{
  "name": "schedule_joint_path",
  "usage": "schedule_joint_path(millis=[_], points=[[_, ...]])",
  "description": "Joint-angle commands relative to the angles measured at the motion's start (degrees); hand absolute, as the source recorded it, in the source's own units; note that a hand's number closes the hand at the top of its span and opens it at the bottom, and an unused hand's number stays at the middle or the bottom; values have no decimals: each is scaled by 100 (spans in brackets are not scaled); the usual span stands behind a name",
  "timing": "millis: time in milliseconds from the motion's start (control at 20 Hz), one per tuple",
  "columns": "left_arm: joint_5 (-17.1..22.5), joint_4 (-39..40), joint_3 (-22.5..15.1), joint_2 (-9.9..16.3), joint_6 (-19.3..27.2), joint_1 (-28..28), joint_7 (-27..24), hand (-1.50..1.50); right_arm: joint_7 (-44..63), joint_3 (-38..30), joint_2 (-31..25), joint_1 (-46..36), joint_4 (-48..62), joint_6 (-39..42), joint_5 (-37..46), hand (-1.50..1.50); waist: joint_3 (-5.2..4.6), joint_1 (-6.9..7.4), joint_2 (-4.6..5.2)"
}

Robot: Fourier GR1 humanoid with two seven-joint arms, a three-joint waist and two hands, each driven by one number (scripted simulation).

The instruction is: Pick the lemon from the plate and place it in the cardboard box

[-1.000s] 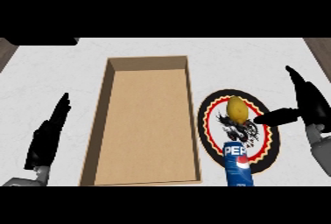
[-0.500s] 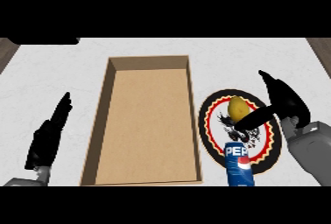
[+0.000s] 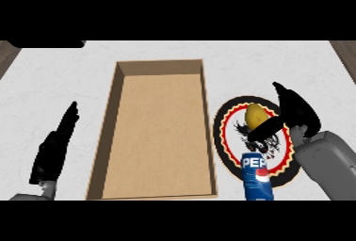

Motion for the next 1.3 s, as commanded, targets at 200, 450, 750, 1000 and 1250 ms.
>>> schedule_joint_path(millis=[200, 450, 750, 1000, 1250], points=[[-23, 115, 381, -19, -311, -123, 18, 0, 626, -361, 470, -121, 111, 421, 357, -150, 2, -7, 3], [-180, -276, 350, -114, -343, 237, 123, 0, 360, -317, 722, 366, 144, 213, 865, -150, 3, 4, -3], [-403, 524, 536, -471, -400, -386, -68, 0, 301, -736, 890, 345, 28, 610, 1040, -150, 1, -34, 5], [-423, -62, 696, -368, -659, 321, -175, 0, -150, -881, 1254, 548, 437, 382, 1492, -150, 3, -3, 1], [-635, -80, 785, -535, -739, -12, 220, 0, 9, -928, 1676, 696, 233, 457, 1876, -150, 3, -20, 0]])
